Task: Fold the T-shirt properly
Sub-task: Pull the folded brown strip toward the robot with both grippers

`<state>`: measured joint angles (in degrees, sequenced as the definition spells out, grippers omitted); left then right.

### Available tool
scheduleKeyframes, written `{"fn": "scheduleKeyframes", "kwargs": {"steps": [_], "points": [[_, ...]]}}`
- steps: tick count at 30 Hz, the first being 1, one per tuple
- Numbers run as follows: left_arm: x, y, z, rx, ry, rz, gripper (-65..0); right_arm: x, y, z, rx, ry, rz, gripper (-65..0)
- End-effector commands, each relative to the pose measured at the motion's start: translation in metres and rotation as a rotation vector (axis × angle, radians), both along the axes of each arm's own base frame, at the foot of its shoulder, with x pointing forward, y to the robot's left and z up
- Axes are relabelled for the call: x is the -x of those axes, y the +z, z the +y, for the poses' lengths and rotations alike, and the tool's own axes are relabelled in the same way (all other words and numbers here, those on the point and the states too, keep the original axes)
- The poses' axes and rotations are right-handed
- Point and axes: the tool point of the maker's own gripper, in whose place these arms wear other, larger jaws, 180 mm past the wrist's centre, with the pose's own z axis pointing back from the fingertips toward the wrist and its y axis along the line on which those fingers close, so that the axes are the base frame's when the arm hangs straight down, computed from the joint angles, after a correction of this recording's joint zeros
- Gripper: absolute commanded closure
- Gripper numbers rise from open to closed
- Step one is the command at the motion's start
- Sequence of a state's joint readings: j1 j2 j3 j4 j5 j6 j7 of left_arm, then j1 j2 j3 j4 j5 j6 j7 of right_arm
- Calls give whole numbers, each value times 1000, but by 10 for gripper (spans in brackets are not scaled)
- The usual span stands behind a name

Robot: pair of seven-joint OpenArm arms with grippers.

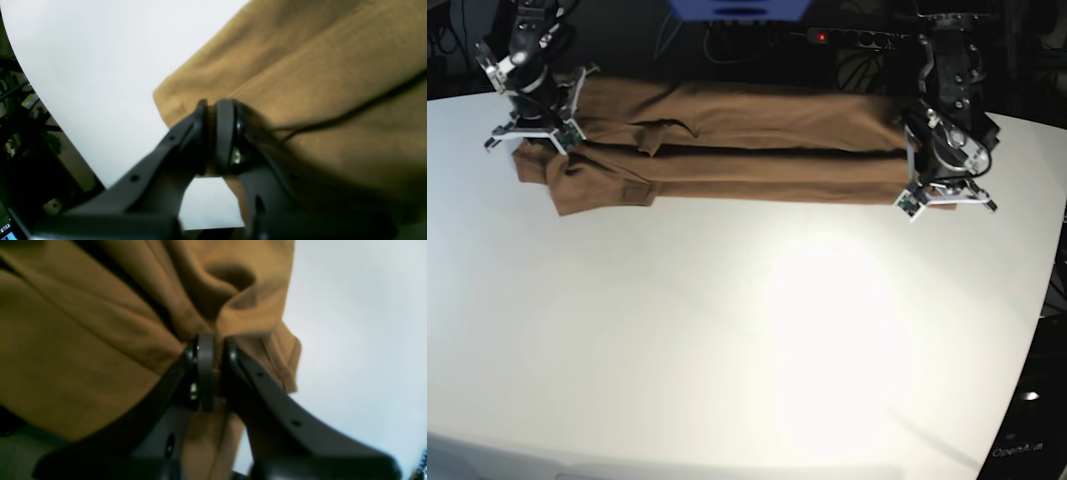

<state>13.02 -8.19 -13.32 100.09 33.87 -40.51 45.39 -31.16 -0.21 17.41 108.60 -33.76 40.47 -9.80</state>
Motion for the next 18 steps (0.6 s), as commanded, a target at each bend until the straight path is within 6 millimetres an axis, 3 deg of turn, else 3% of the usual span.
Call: {"fn": "scheduleKeyframes", "kwargs": {"steps": [1, 6, 13, 18], "points": [[-7, 9, 4, -16, 2, -34, -26, -3, 7, -2, 11, 2, -32, -3], [-7, 9, 4, -14, 2, -34, -26, 4, 7, -4, 41, -6, -46, -3], [1, -9, 6, -1, 11, 21, -26, 8, 19, -33, 97, -35, -89, -3], [2, -9, 7, -4, 13, 23, -26, 11, 30, -49, 105, -58, -142, -3]]}}
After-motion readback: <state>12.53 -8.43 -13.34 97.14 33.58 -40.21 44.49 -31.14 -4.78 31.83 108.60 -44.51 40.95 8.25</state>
